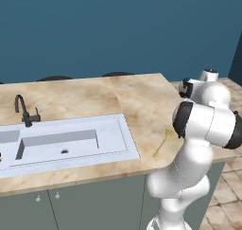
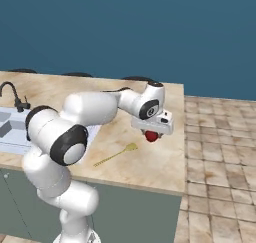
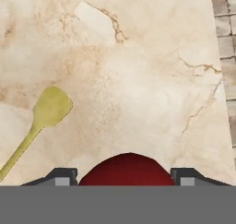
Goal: Pick up all produce items and place them in the sink. Turn on the sink faucet to wash them. Then turn the sink off and put them in the tray.
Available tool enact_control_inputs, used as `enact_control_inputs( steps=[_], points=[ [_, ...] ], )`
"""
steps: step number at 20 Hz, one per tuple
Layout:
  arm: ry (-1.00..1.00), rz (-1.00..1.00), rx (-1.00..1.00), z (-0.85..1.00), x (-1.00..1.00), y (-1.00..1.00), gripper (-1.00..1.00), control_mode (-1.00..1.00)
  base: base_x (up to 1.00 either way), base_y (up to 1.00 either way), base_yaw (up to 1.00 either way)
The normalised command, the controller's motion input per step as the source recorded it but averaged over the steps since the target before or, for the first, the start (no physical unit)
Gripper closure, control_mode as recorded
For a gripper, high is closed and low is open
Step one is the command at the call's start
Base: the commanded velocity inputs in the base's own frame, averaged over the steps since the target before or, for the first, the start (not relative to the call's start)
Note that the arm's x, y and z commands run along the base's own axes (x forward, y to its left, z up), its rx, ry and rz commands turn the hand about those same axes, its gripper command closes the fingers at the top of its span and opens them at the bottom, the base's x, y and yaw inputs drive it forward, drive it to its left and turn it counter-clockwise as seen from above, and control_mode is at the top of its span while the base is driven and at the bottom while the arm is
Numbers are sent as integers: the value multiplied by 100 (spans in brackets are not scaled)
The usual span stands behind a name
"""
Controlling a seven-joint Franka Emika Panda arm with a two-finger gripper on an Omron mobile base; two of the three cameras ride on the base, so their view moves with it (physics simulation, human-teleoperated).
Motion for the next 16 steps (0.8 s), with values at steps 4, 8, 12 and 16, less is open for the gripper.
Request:
enact_control_inputs(
  steps=[4,8,12,16],
  points=[
    [-26,4,0,74,-100,3,100,-100,0,0,0],
    [-19,1,0,51,-93,11,100,-100,0,0,0],
    [-10,0,-1,21,-60,23,100,-100,0,0,0],
    [0,0,0,0,0,0,100,100,-27,75,2]
  ],
)
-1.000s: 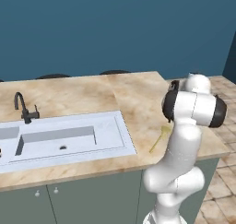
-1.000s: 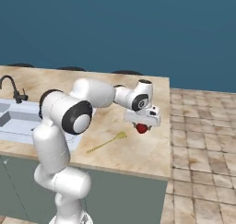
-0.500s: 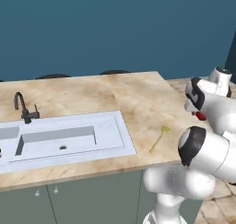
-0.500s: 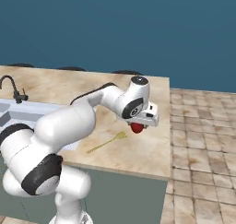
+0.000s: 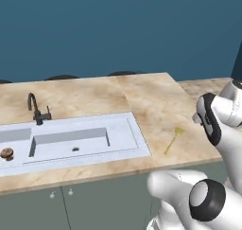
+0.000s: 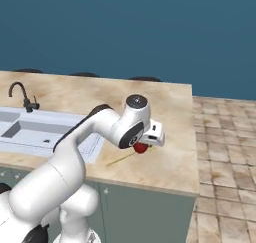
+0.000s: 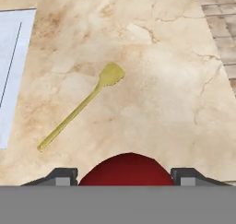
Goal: Pick up all produce items and place them in the sink. Turn on the sink faucet to wash them. Then turn the sink off and put them in the tray.
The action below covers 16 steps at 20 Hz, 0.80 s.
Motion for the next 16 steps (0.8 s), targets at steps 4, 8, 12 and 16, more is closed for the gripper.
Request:
enact_control_inputs(
  steps=[4,8,12,16],
  points=[
    [0,0,0,0,0,0,100,100,-40,100,7],
    [0,0,0,0,0,0,100,100,-40,100,6],
    [0,0,0,0,0,0,100,100,-17,100,4],
    [0,0,0,0,0,0,100,100,0,100,5]
  ],
)
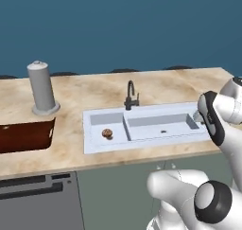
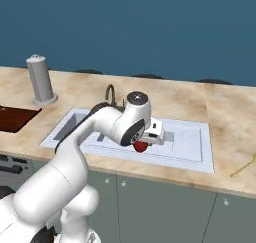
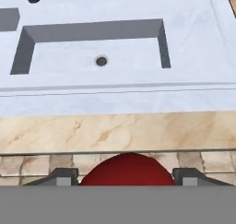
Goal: Pick up all produce items and place them in the sink. Turn on the sink faucet to wash them. Then turn the sink off and put them in the tray.
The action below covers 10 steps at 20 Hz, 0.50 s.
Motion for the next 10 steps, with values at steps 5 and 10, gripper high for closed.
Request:
enact_control_inputs(
  steps=[5,10],
  points=[
    [0,0,0,0,0,0,100,100,0,100,11],
    [0,0,0,0,0,0,100,100,7,52,8]
  ],
)
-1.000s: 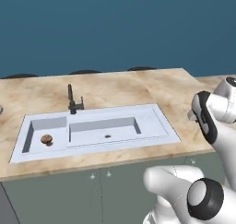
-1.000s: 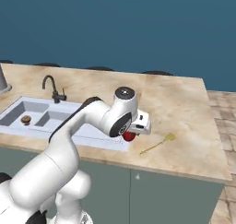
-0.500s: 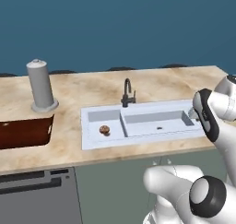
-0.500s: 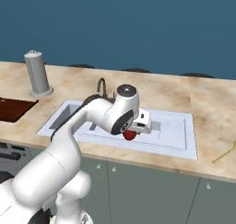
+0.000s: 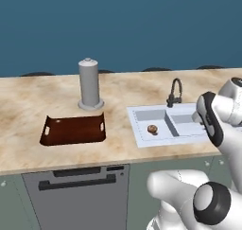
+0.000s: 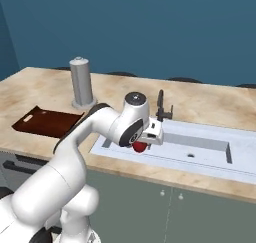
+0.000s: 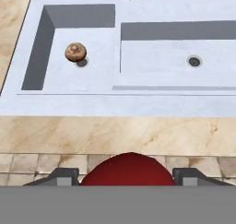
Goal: Pick up all produce items and place them in the sink. Turn on the sink faucet to wash them. Then turn the sink off and put them in the tray.
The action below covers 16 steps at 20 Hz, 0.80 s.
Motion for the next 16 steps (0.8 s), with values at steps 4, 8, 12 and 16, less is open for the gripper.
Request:
enact_control_inputs(
  steps=[4,8,12,16],
  points=[
    [0,0,0,0,0,0,100,100,12,8,0],
    [0,0,0,0,0,0,100,100,21,0,0],
    [0,0,0,0,0,0,100,100,19,-8,0],
    [0,0,0,0,0,0,100,100,6,-13,0]
  ],
)
